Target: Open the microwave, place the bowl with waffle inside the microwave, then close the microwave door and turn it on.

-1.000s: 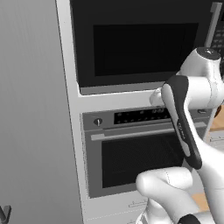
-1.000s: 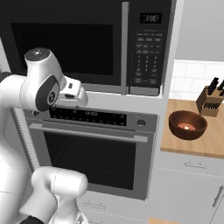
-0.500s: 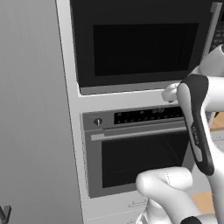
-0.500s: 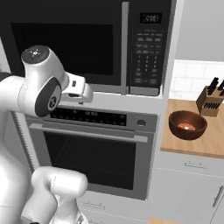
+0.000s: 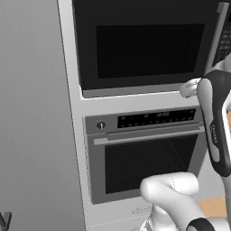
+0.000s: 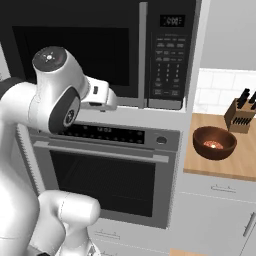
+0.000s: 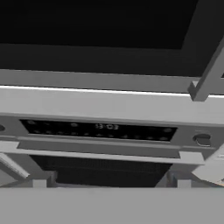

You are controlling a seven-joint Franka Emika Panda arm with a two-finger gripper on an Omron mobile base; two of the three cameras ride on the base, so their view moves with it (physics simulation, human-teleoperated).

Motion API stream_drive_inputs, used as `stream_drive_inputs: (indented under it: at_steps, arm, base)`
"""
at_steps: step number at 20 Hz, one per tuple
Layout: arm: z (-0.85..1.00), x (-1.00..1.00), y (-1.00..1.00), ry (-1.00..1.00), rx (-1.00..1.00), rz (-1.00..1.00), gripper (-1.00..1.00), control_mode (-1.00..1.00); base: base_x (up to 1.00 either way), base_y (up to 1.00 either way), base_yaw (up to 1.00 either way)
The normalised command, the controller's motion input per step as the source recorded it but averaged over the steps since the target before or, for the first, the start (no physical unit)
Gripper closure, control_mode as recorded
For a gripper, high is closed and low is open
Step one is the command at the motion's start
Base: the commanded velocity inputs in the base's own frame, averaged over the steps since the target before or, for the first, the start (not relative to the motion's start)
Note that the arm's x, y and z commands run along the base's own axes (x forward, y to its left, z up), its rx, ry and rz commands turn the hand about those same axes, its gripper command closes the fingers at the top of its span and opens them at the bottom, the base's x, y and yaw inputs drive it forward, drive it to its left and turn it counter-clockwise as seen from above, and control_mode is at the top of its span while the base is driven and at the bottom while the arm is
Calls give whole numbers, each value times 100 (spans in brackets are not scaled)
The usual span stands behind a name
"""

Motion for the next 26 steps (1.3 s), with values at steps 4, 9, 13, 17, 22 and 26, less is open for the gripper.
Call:
stream_drive_inputs:
  at_steps: [4,9,13,17,22,26]
  arm:
    - [15,-4,-19,-16,0,-6,-100,-100]
    - [18,0,-14,-14,0,-9,-100,-100]
    - [14,0,-17,0,0,-1,-100,-100]
    - [0,-2,0,4,0,0,-100,-100]
    - [-1,-9,-2,0,0,0,-100,-100]
    - [0,-3,-7,0,0,0,-100,-100]
  base:
    - [0,0,0]
    - [0,0,0]
    - [0,0,0]
    - [0,0,0]
    - [0,0,0]
    - [0,0,0]
